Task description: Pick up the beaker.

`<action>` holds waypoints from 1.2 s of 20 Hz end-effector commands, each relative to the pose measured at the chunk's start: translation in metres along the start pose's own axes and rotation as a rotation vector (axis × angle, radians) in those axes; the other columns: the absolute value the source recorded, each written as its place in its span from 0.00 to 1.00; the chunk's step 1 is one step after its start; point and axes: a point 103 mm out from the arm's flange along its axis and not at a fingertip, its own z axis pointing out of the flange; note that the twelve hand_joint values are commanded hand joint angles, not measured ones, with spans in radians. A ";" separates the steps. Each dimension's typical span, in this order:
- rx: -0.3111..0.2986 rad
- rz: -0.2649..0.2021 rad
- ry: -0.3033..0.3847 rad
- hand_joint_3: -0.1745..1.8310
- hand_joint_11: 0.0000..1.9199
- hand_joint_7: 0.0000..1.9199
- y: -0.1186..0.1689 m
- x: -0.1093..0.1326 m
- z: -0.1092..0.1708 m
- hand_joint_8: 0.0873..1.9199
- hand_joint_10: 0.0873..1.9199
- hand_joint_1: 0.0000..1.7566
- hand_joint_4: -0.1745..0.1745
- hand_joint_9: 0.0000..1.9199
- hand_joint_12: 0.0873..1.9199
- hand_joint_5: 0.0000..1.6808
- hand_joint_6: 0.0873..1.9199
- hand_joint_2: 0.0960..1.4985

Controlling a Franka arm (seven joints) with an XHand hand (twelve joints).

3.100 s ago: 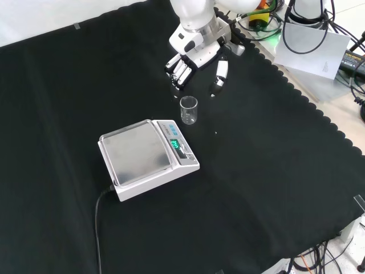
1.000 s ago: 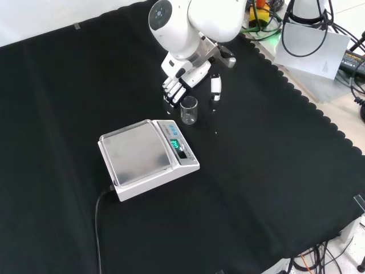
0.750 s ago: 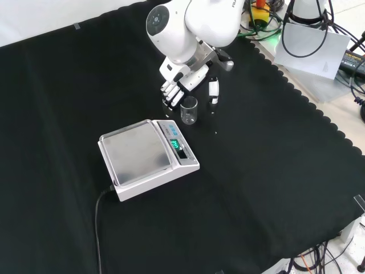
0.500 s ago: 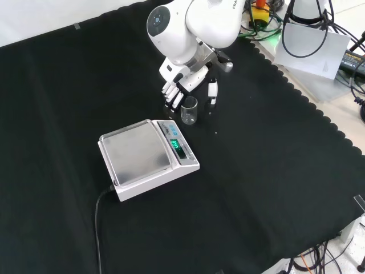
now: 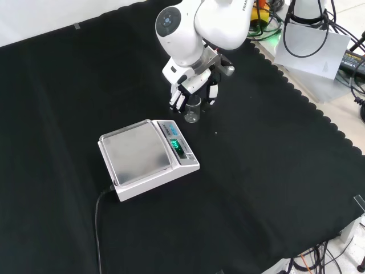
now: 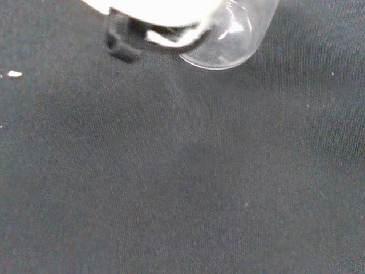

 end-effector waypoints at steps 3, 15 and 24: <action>-0.057 -0.011 -0.029 0.15 0.54 0.34 0.000 0.003 -0.016 0.43 0.31 0.65 0.00 0.51 0.41 0.49 0.60 0.72; 0.044 -0.066 -0.210 0.09 0.53 0.41 -0.021 0.008 -0.093 0.47 0.40 0.64 0.00 0.52 0.41 0.50 0.62 0.78; -0.024 -0.069 -0.221 0.09 0.54 0.43 -0.046 0.004 -0.141 0.47 0.40 0.64 0.00 0.53 0.41 0.50 0.62 0.78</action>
